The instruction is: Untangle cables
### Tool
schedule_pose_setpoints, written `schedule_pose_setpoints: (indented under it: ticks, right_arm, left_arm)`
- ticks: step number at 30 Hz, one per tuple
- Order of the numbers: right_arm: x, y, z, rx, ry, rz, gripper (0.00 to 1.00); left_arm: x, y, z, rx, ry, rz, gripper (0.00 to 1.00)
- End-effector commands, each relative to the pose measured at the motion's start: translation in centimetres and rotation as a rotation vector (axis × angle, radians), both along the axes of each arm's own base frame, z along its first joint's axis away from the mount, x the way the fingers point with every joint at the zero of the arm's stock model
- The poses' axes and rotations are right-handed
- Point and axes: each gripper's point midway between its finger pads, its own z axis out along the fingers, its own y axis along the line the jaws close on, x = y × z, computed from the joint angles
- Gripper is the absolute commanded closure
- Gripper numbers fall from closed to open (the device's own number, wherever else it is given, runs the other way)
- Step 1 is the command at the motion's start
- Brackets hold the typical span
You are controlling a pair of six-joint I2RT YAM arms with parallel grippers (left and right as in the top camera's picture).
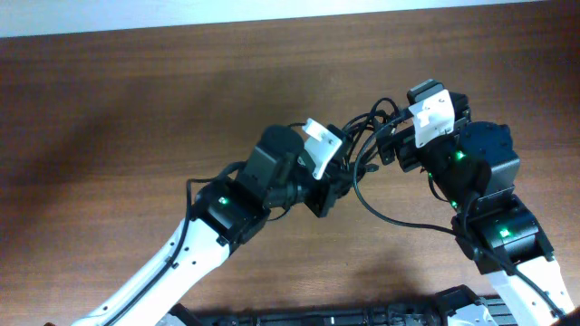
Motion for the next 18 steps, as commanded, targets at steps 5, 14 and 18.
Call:
schedule_pose_setpoints:
  ticks: [5, 14, 18]
  right_arm:
    - [1.4, -1.7, -0.6, -0.014, 0.016, -0.126, 0.01]
    - [2.0, -6.0, -2.4, 0.015, 0.083, -0.327, 0.01]
    - [1.4, -9.5, -3.9, 0.062, 0.155, -0.454, 0.01]
  left_arm:
    - [-5.4, -2.8, 1.2, -0.017, -0.228, -0.359, 1.00]
    - [-5.4, -2.5, 1.7, -0.009, -0.313, -0.391, 1.00]
    - [-3.5, -1.7, 1.8, 0.068, -0.409, -0.304, 1.00]
